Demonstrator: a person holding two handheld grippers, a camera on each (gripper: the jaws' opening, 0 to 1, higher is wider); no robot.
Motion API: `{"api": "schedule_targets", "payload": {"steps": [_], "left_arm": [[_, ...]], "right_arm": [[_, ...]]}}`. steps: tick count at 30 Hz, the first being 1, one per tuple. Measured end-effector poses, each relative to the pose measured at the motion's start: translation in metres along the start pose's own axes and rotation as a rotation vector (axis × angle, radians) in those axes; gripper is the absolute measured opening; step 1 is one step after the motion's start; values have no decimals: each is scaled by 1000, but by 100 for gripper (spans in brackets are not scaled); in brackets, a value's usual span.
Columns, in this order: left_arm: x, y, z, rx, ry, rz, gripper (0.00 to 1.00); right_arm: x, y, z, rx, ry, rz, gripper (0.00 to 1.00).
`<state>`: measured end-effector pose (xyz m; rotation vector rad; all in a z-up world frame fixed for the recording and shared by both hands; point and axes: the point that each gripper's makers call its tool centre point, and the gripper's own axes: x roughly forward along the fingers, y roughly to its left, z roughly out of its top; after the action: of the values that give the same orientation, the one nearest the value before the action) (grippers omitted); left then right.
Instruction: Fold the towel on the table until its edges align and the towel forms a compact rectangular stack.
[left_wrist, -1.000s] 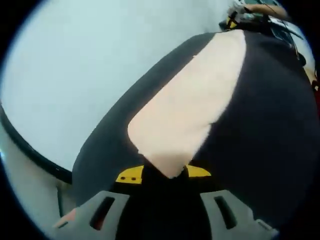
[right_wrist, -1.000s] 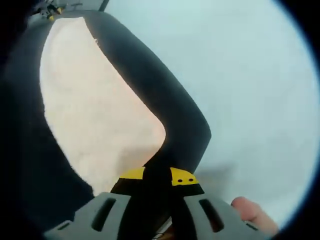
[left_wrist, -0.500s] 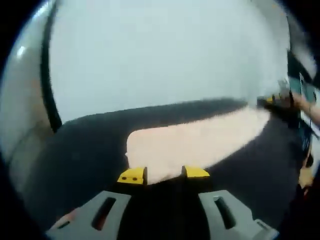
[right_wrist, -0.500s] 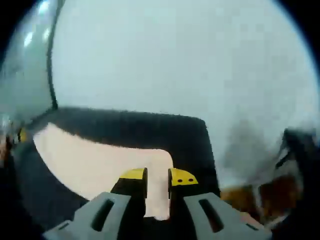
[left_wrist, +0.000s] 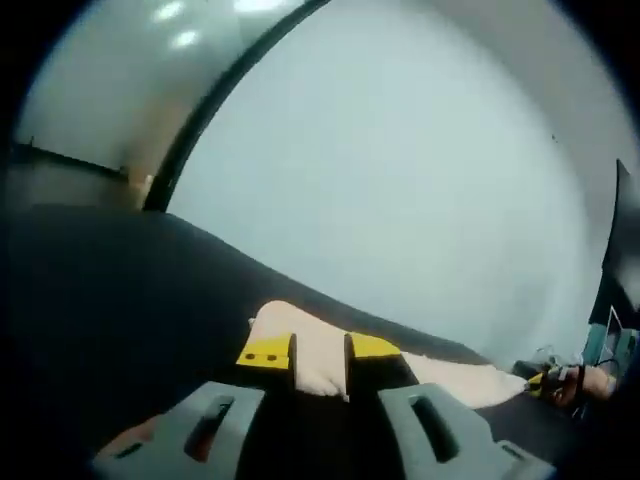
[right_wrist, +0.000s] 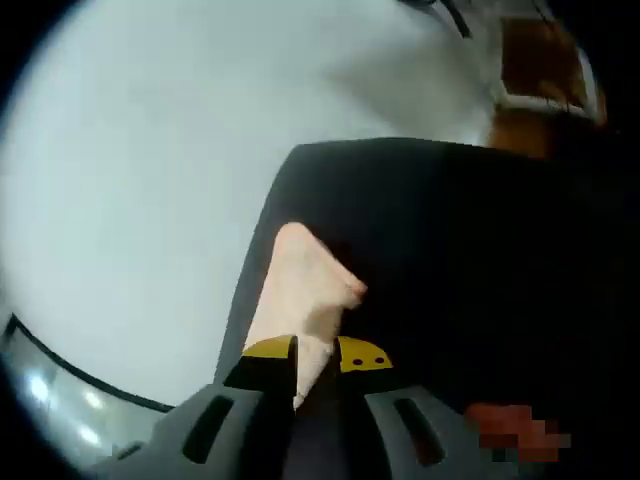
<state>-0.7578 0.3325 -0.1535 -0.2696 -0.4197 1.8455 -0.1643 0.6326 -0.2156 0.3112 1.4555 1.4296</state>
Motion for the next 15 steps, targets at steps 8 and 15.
{"api": "schedule_targets", "payload": {"steps": [8,15], "left_arm": [[-13,-19,6,228,-117,-18,22],[-15,-11,-7,156,-73,-1,21]], "right_arm": [[2,-4,8,225,-58,17,18],[1,-12,-1,23,-88,-65,2]]}}
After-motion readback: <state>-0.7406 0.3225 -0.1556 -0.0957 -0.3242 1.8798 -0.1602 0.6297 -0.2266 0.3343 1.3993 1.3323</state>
